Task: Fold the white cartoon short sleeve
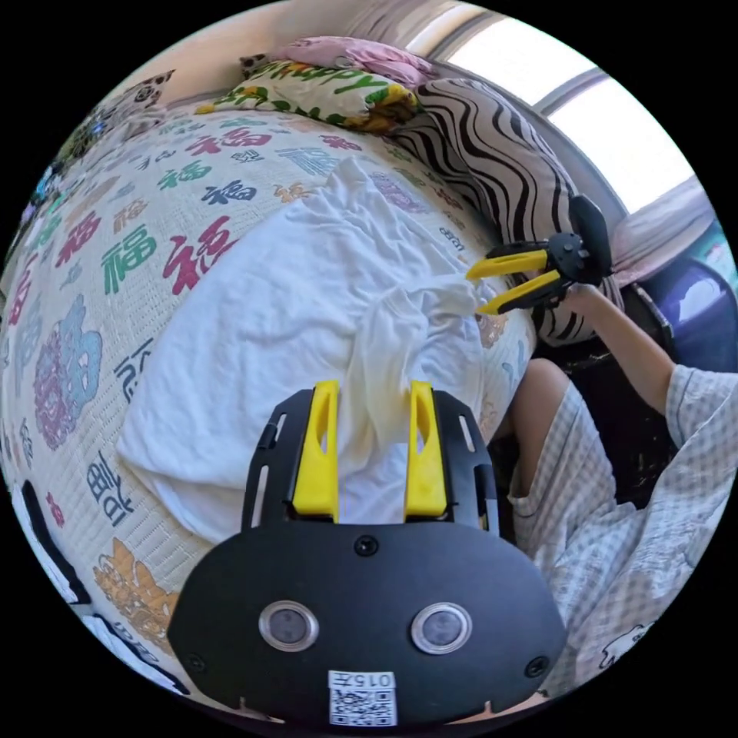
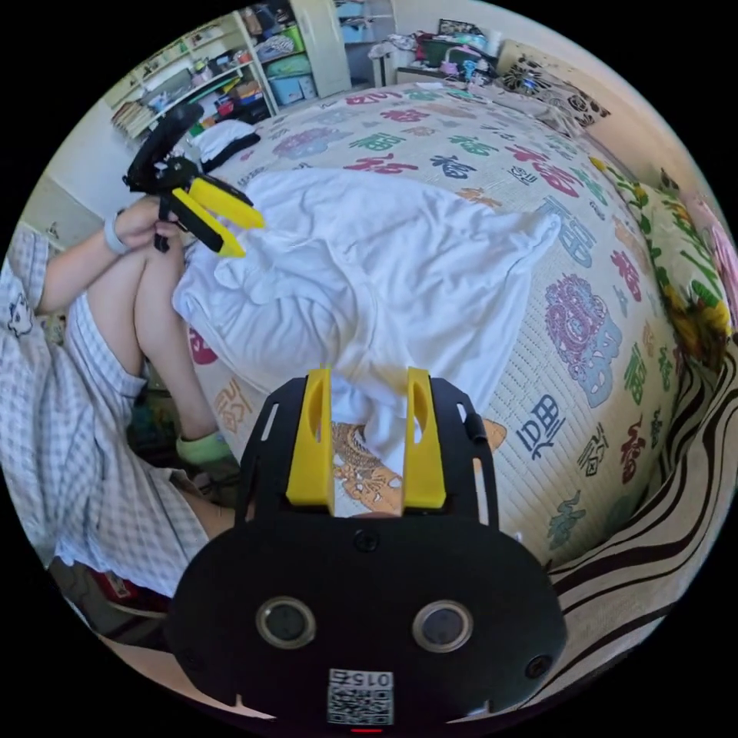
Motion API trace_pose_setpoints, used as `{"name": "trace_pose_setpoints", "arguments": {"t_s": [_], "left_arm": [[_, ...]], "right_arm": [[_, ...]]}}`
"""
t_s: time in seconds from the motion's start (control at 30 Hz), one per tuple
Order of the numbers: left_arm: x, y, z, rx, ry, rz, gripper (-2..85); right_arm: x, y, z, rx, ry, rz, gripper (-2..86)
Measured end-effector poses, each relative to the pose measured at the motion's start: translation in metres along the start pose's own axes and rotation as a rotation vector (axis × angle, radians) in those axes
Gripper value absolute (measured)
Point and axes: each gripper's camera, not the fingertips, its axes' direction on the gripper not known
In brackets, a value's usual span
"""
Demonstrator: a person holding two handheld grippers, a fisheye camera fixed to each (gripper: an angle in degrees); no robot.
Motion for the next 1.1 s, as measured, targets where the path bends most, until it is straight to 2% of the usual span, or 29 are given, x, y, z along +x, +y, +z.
{"name": "trace_pose_setpoints", "arguments": {"t_s": [0.03,0.13,0.23,0.33,0.4,0.47,0.53,0.7,0.87,1.1], "left_arm": [[0.009,0.004,0.001,-0.007,-0.037,0.03,13.5],[0.033,0.012,0.0,-0.064,0.029,0.088,14.3],[0.068,0.031,-0.012,-0.053,-0.027,0.152,14.3],[0.094,0.046,-0.002,-0.115,-0.05,0.186,13.8],[0.108,0.053,0.003,-0.173,-0.096,0.207,12.2],[0.116,0.065,0.004,-0.197,-0.248,0.198,6.9],[0.116,0.073,-0.005,-0.206,-0.199,0.165,3.9],[0.116,0.114,-0.087,-0.033,-0.156,0.049,0.5],[0.14,0.183,-0.229,0.286,-0.264,-0.027,-0.3],[0.235,0.281,-0.388,0.717,-0.418,0.003,-0.5]], "right_arm": [[-0.009,0.002,0.002,-0.015,0.061,-0.017,11.9],[-0.023,0.006,0.01,-0.06,0.136,-0.035,10.1],[-0.032,0.014,0.011,-0.074,0.124,-0.025,8.6],[-0.043,0.026,0.002,-0.058,0.071,-0.009,9.8],[-0.054,0.034,-0.006,-0.057,0.084,-0.02,9.7],[-0.069,0.045,-0.01,-0.081,0.105,-0.037,8.5],[-0.079,0.052,-0.011,-0.1,0.126,-0.038,5.0],[-0.101,0.078,-0.032,-0.051,0.129,0.032,1.0],[-0.128,0.132,-0.112,0.221,-0.001,0.27,0.1],[-0.214,0.194,-0.239,0.643,-0.037,0.39,0.1]]}}
